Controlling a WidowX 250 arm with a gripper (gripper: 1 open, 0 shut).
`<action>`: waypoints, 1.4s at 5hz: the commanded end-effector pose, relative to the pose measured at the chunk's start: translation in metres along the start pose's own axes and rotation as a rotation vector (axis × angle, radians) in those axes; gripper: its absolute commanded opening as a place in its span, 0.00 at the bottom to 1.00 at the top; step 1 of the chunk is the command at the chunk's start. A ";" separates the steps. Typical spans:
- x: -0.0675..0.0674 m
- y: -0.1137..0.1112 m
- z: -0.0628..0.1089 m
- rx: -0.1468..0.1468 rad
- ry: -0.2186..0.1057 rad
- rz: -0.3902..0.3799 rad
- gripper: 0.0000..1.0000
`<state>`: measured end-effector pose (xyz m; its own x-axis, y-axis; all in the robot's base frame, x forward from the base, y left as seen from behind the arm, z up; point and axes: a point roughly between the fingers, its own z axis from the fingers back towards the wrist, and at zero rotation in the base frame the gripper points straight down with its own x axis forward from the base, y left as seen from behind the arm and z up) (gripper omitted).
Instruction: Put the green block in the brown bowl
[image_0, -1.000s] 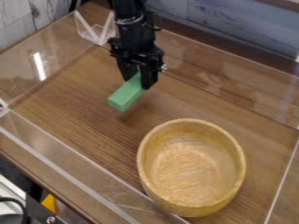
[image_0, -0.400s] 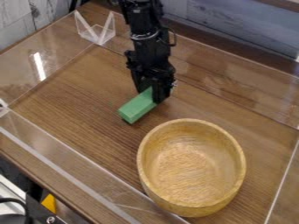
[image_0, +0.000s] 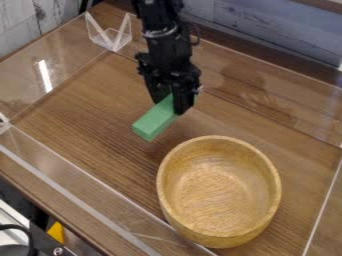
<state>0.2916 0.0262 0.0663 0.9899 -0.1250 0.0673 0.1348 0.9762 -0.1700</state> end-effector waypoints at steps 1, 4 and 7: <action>-0.013 -0.028 0.025 -0.006 -0.032 -0.025 0.00; -0.057 -0.061 0.018 -0.029 -0.025 -0.022 0.00; -0.062 -0.103 0.020 0.000 -0.075 0.000 0.00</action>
<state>0.2120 -0.0623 0.0923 0.9870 -0.1171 0.1099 0.1347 0.9763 -0.1696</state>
